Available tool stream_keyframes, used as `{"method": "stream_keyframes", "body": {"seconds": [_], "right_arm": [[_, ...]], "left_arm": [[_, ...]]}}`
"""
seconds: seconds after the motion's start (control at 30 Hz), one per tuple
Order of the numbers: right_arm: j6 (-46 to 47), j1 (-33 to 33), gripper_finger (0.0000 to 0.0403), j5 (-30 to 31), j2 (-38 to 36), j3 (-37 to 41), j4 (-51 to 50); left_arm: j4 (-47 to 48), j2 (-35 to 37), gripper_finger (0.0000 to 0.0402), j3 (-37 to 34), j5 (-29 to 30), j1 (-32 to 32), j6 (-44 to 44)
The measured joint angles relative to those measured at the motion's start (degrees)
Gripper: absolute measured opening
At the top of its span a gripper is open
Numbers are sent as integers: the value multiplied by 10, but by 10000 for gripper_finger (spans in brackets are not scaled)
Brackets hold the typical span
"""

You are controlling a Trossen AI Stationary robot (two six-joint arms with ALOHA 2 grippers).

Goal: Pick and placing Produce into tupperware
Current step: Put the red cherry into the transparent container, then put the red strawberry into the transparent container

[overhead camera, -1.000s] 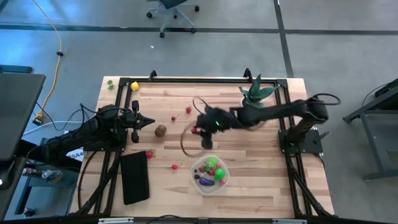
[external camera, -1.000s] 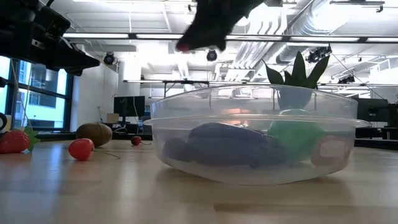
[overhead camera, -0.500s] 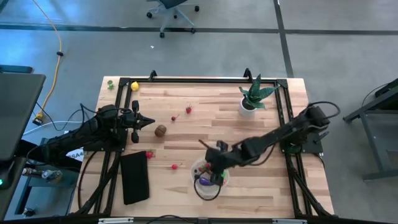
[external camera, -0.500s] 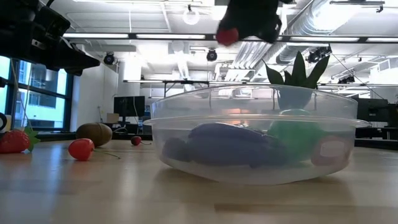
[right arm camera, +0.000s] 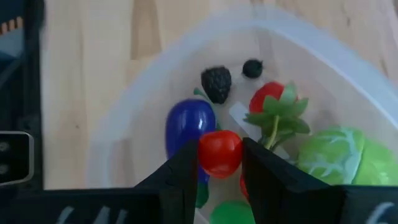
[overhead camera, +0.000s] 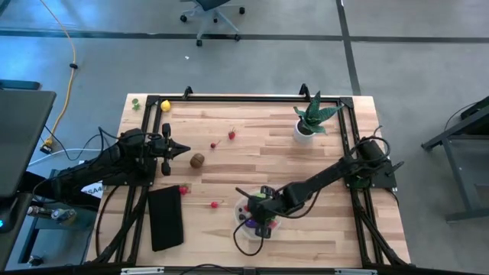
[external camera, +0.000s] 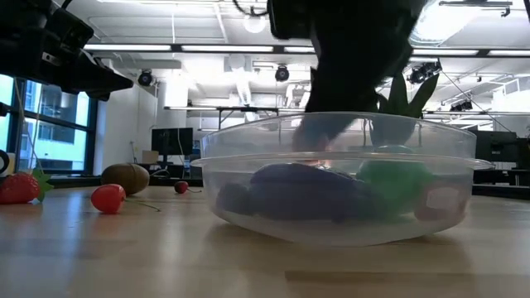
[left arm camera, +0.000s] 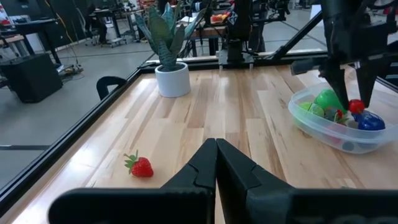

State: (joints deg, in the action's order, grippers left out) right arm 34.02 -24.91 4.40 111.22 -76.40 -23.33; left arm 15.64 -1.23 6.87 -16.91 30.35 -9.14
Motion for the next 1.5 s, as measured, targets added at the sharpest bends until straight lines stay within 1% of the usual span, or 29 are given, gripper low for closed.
{"method": "stream_keyframes", "body": {"seconds": [0.27,0.6,0.83,1.0,1.13,1.27,1.33,1.4,1.5], "right_arm": [[-10,0,91,7,1,0,-2],[-12,1,131,17,1,0,-18],[-22,3,134,34,1,0,-19],[-30,16,134,67,-9,-2,-18],[-30,54,135,99,-25,-21,-22],[-10,122,135,115,-29,-55,-27],[9,165,135,113,-29,-75,-26],[30,212,135,95,-26,-96,-27],[32,279,135,70,-12,-134,-34]], "left_arm": [[0,0,1,0,0,0,0],[0,0,1,0,0,0,0],[0,0,1,0,0,0,0],[0,0,1,0,0,0,0],[0,0,1,0,0,0,0],[0,0,1,0,0,0,0],[0,0,1,0,0,0,0],[0,0,1,0,0,0,0],[0,0,1,0,0,0,0]]}}
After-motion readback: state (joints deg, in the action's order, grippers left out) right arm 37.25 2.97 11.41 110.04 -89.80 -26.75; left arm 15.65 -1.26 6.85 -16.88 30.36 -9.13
